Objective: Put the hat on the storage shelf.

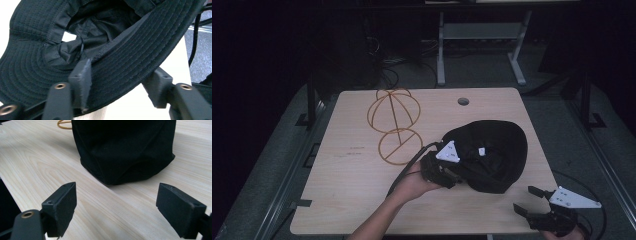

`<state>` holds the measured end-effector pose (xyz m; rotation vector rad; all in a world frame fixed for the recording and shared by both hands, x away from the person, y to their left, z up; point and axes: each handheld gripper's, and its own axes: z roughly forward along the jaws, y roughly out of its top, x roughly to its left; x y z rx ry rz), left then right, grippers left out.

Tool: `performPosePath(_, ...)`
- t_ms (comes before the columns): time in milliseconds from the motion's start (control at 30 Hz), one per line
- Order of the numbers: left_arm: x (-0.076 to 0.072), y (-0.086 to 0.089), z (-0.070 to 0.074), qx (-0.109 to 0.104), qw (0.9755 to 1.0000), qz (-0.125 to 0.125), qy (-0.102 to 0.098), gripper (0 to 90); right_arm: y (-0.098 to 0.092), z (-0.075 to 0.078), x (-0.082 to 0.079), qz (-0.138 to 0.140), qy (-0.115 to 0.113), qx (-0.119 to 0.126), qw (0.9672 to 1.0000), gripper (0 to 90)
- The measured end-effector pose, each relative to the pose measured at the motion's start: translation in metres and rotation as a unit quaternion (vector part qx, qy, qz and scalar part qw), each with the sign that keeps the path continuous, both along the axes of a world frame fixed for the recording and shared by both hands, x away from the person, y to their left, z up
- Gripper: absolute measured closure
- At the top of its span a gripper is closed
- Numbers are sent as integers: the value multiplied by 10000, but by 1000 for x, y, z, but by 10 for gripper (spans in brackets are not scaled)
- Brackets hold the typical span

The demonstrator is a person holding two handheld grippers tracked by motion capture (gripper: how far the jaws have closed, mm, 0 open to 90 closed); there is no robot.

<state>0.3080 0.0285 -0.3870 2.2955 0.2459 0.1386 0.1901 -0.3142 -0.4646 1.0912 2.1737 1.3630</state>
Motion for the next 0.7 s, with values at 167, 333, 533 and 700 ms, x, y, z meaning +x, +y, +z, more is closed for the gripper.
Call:
performPosePath(167,-1,1,2,-90,9999,-91,-69,609,2,-1,1,32,45,7,10000,163)
performPosePath(333,0,3,3,-230,9997,-93,-7,699,5,0,2,61,17,47,10000,163)
performPosePath(533,-2,5,4,-407,9991,-107,105,775,14,1,4,131,-35,45,9999,163)
performPosePath(700,-2,8,9,-565,9981,-159,162,826,17,3,7,115,-84,127,9998,163)
